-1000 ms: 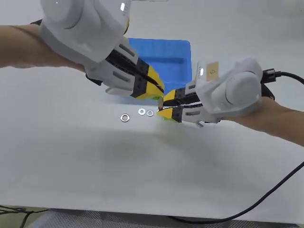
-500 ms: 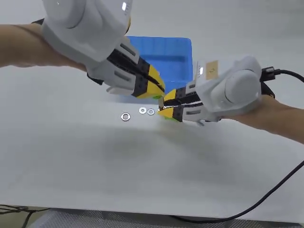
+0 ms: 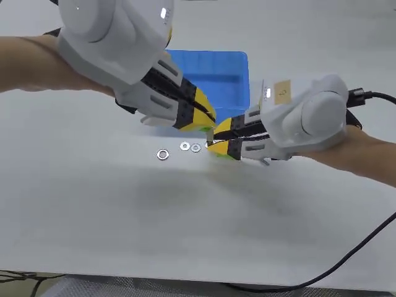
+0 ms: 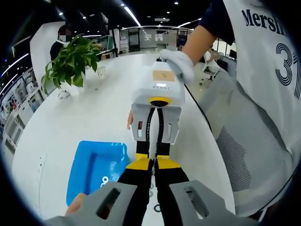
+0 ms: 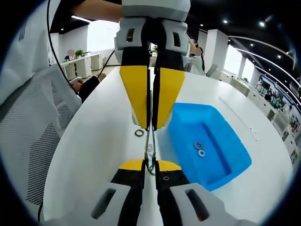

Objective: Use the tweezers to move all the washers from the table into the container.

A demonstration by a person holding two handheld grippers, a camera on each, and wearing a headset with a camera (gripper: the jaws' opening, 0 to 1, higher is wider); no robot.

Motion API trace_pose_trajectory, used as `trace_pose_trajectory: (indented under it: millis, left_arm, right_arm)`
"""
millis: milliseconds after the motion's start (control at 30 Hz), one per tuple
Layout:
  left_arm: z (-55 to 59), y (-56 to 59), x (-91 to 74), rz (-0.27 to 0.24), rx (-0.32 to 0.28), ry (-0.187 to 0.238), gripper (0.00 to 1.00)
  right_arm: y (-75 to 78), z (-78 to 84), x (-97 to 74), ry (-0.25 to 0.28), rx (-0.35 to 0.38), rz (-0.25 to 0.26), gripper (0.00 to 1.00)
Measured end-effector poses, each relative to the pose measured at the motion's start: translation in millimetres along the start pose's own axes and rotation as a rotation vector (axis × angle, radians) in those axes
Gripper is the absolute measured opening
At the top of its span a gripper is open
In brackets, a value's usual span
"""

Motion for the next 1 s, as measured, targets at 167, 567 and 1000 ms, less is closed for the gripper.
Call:
trace_pose_trajectory:
  millis: [167,567,1000]
  left_arm:
    - [0.1,-1.3,-0.1,0.003,-0.007,0.005,0.06]
    - [-11.0,4.8,-13.0,0.008,0.005,-0.004,0.06]
    - [-38.0,7.5,-46.0,-0.011,0.057,-0.026,0.06]
  right_arm:
    - [-0.3,-0.7,0.0,-0.011,0.005,0.005,0.09]
    - [-1.2,-14.1,-7.5,-0.008,-0.024,0.011,0.09]
    - [8.6,-53.0,-27.3,0.028,-0.069,0.044,0.09]
Point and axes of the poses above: the centre of the closed fingertips' face, and the gripper's own axes: x roughly forward along the fingers, y roughly to its right, z roughly out of its underside, the point moved 5 cm from there along -x, roughly backward along the fingers, and after that the axes turned 9 degrees about z, right-handed, at the moved point
